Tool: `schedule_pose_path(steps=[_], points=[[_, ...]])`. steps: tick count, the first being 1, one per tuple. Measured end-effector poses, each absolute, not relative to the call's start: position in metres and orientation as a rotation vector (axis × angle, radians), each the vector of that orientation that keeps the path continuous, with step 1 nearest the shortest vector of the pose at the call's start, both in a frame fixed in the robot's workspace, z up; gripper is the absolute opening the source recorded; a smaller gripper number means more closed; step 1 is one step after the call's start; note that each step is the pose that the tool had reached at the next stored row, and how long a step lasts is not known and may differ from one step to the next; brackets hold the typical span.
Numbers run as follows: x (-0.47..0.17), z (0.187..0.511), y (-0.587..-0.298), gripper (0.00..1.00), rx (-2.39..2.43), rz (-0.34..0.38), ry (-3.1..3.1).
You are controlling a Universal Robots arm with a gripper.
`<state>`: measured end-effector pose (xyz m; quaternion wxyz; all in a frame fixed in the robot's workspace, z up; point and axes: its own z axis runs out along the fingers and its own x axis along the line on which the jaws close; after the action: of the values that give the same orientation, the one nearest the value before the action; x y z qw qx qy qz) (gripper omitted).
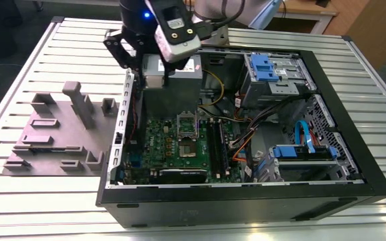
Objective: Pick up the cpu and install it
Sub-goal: 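Pick up the cpu and move it towards the insertion slot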
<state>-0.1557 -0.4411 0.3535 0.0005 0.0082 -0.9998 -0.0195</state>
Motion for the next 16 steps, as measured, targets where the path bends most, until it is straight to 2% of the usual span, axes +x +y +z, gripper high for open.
schedule_pose_path(steps=[16], points=[[-0.111,0.353,-0.441,0.47,0.025,-0.062,-3.139]])
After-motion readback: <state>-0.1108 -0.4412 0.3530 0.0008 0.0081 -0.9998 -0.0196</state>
